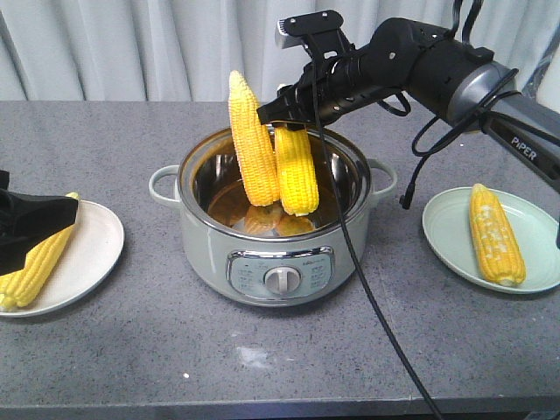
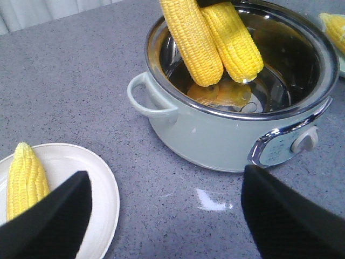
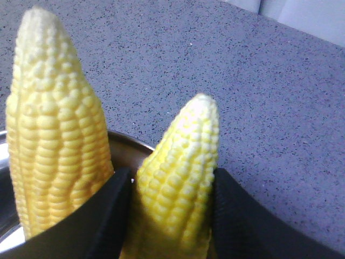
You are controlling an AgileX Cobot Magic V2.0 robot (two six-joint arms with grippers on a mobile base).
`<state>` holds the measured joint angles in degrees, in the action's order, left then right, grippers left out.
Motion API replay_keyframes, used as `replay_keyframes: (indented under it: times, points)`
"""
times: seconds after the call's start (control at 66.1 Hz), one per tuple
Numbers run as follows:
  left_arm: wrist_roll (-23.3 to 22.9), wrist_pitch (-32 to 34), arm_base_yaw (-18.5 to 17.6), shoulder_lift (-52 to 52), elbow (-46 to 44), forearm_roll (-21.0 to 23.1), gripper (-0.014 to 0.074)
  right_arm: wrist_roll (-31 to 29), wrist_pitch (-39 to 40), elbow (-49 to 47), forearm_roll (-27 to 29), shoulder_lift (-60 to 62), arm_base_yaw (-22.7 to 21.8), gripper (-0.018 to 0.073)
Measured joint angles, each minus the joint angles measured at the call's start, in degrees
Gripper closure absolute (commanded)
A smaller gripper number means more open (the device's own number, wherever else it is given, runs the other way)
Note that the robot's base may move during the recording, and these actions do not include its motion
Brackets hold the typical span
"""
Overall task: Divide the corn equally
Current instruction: 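Lift the grasped cob up out of the pot with the right gripper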
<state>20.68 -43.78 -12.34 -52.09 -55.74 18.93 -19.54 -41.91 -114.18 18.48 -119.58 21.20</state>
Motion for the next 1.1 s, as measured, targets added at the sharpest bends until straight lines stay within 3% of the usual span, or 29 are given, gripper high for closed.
replay_keyframes:
  times: [0.393, 0.666, 1.104]
  points:
    - [0.00, 0.00, 0.00, 0.00, 0.00, 0.00, 0.0042, 0.00, -1.80, 0.00, -0.53, 6.53, 0.00, 0.0410]
    - [0.00, 0.00, 0.00, 0.00, 0.00, 0.00, 0.0042, -0.65, -8.35, 1.42, -0.42, 15.74, 0.00, 0.0408]
    - [0.00, 0.00, 0.00, 0.00, 0.00, 0.00, 0.0042, -4.66, 3.63, 38.41, 4.43, 48.31, 0.00, 0.0408]
